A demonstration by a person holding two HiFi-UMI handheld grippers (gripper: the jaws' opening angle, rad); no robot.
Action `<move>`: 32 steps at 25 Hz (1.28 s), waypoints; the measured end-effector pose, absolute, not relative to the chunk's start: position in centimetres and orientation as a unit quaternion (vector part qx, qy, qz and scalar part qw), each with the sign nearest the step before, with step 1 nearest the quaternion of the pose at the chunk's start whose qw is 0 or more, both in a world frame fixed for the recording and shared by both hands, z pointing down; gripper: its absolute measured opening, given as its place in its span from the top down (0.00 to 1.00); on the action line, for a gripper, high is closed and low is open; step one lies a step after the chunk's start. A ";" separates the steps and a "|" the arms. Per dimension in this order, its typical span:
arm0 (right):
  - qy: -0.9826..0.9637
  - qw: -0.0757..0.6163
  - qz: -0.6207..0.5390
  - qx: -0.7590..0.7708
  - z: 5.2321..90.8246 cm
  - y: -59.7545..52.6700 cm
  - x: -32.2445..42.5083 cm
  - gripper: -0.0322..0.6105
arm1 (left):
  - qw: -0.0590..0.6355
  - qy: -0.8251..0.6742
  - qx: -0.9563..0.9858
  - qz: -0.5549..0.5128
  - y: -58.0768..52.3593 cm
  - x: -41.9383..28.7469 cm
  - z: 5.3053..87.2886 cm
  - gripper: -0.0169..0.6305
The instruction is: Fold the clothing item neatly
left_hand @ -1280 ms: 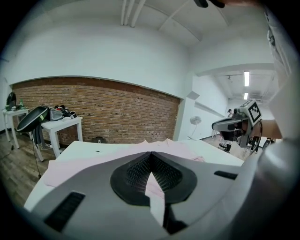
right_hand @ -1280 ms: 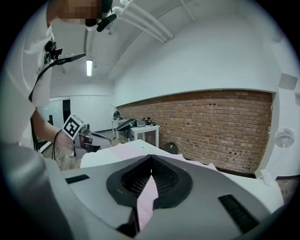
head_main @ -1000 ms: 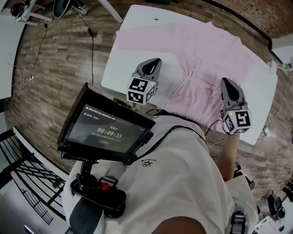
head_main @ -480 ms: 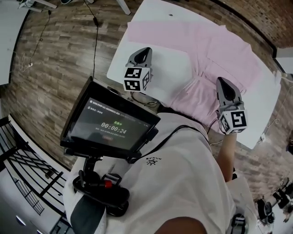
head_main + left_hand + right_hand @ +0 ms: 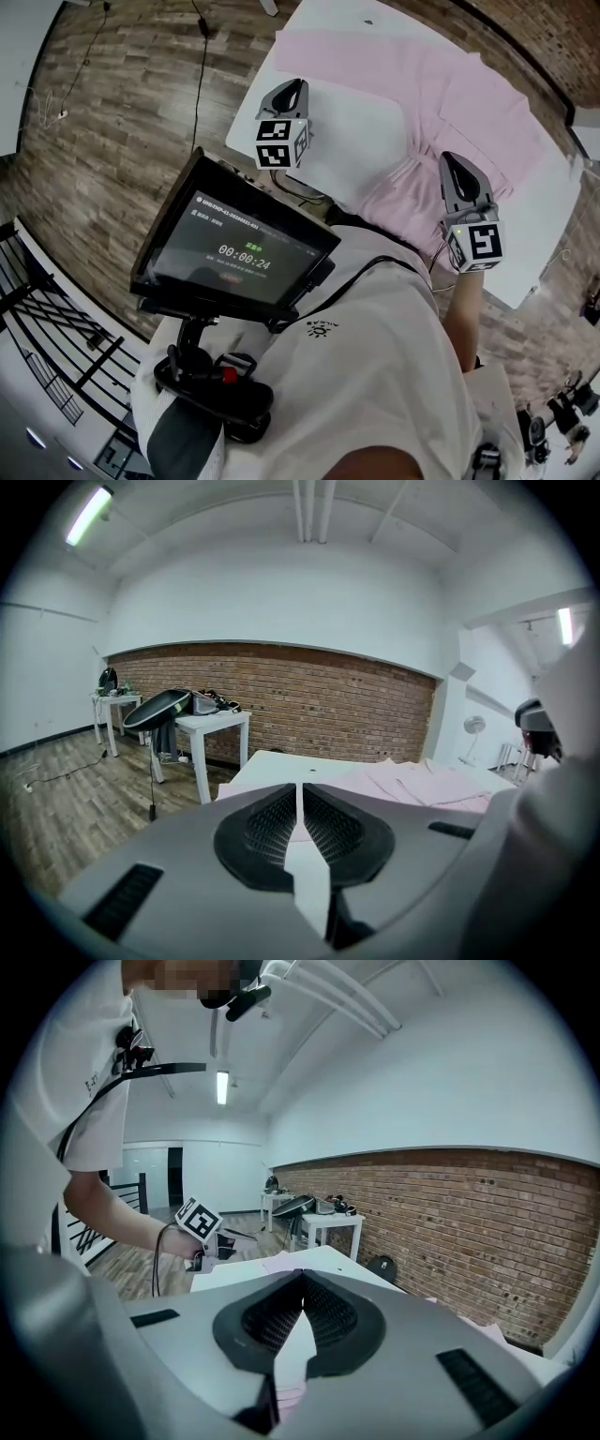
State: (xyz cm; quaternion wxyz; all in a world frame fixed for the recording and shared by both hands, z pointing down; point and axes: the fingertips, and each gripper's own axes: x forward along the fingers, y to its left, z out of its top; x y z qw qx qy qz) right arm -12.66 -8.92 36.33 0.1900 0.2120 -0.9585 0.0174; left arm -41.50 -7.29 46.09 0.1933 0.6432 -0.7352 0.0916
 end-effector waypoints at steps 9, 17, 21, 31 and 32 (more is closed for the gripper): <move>-0.954 0.202 0.030 0.219 36.4 -8.6 -14.6 0.94 | 0.244 -0.755 0.603 0.086 -6.9 -47.1 49.7 0.89; -0.950 0.218 0.039 0.222 37.9 -9.8 -14.6 0.94 | 0.302 -0.774 0.551 0.075 -8.2 -50.6 54.3 0.80; -0.946 0.222 0.044 0.232 38.1 -10.3 -14.5 0.94 | 0.323 -0.783 0.527 0.078 -8.7 -52.0 56.0 0.77; -0.939 0.232 0.045 0.251 37.8 -9.8 -13.2 0.94 | 0.365 -0.797 0.480 0.040 -9.0 -54.7 57.1 0.77; -0.939 0.233 0.044 0.251 37.7 -9.7 -13.2 0.94 | 0.368 -0.797 0.478 0.039 -9.0 -54.8 57.2 0.77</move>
